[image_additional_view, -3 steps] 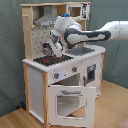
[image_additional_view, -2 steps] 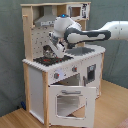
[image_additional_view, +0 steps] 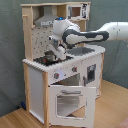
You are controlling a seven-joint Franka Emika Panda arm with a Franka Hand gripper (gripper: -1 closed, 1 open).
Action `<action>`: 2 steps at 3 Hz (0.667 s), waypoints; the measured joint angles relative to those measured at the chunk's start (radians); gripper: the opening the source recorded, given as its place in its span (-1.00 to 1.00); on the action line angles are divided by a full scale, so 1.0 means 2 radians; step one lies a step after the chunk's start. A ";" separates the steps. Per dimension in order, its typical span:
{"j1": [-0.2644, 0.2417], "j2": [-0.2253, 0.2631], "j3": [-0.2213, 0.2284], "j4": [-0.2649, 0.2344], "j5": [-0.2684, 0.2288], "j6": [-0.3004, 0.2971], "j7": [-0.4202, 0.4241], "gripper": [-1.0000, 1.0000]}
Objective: Play with the kitchen
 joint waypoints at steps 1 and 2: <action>0.000 0.000 0.000 0.000 0.000 0.000 0.000 1.00; -0.006 0.011 -0.004 0.038 -0.002 -0.009 -0.001 1.00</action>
